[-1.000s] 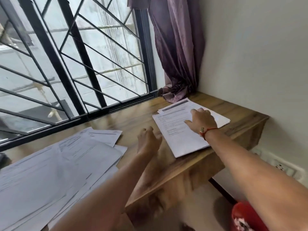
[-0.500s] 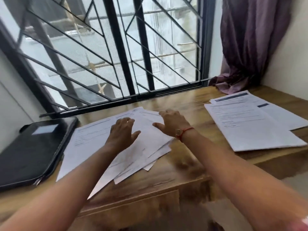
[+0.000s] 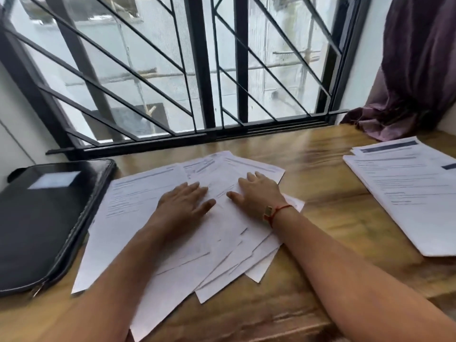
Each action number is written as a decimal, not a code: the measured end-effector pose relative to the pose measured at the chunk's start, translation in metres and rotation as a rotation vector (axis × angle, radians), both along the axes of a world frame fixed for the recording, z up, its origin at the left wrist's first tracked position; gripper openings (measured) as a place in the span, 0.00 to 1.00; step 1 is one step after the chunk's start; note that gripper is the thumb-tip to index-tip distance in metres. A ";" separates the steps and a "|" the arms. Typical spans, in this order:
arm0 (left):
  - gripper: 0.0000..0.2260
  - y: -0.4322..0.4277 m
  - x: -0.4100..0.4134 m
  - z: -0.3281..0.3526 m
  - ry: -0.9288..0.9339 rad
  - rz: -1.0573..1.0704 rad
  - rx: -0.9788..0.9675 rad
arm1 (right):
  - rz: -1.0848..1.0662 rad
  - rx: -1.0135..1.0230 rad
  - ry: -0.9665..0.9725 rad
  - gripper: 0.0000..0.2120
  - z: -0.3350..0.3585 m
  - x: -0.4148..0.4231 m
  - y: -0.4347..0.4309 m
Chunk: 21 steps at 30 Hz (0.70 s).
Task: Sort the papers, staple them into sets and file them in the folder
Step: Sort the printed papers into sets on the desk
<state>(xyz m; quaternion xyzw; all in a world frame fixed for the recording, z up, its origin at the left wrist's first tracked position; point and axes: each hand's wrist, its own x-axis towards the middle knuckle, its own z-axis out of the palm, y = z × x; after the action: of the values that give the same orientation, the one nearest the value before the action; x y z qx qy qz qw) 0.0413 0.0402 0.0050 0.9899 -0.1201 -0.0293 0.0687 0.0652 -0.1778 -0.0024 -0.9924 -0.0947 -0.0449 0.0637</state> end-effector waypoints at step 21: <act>0.35 0.001 0.007 -0.007 -0.008 -0.079 -0.001 | 0.289 0.361 -0.063 0.16 0.013 -0.010 -0.001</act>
<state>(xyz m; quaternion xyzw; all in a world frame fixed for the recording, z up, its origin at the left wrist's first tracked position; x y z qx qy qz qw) 0.0484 0.0408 -0.0017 0.9845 -0.1593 -0.0279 0.0674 0.0552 -0.1790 0.0102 -0.9392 -0.2284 -0.0823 0.2430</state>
